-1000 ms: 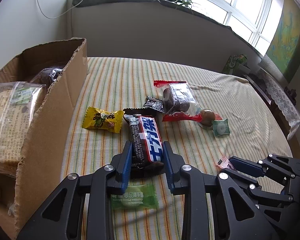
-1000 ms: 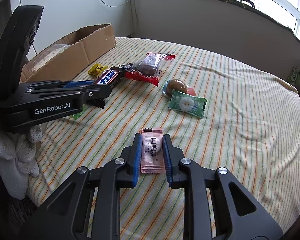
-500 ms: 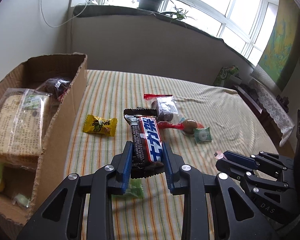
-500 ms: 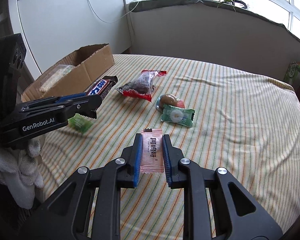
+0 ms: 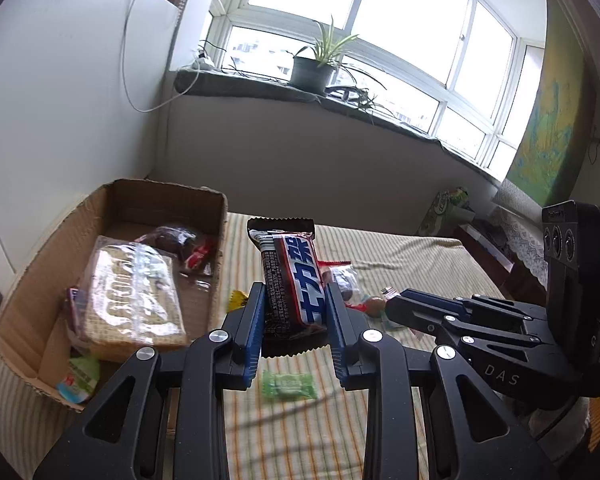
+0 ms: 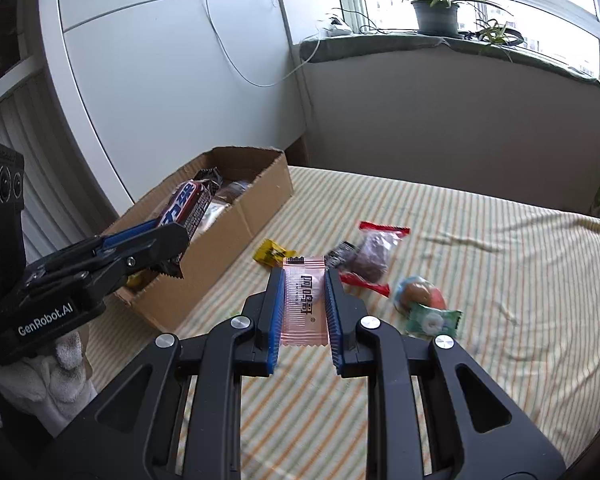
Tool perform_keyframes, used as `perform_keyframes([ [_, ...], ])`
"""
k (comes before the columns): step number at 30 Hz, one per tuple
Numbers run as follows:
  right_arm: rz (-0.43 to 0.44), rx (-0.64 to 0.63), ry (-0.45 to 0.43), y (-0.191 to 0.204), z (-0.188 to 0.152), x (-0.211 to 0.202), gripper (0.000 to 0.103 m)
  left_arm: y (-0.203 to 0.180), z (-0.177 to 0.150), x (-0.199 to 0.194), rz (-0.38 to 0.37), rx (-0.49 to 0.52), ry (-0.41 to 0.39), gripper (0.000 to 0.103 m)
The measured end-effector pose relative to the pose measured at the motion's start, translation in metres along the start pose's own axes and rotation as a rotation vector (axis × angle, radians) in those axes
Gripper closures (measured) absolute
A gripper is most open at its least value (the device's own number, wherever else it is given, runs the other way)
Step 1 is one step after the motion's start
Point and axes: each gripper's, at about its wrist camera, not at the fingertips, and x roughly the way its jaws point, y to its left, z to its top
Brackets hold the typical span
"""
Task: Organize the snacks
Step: 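Carry the chocolate bar and pink candy into the box and open both grippers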
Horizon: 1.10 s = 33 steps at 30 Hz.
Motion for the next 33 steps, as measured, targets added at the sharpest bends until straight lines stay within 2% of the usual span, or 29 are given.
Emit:
perform_keyframes([
  [12,0.081,-0.016,0.012,0.048,0.046,0.051,0.083,0.063,0.001,-0.023,0.135,-0.052,-0.044,0.076],
  [18,0.072,-0.039,0.023,0.069,0.061,0.081,0.083,0.096,-0.002,-0.026,0.196,-0.099,-0.044,0.076],
  [23,0.067,-0.025,0.039,0.076,0.064,0.1,0.083,0.104,-0.006,-0.031,0.227,-0.092,-0.05,0.076],
  [33,0.067,-0.047,0.042,0.097,0.064,0.112,0.083,0.11,-0.008,-0.032,0.235,-0.091,-0.048,0.076],
])
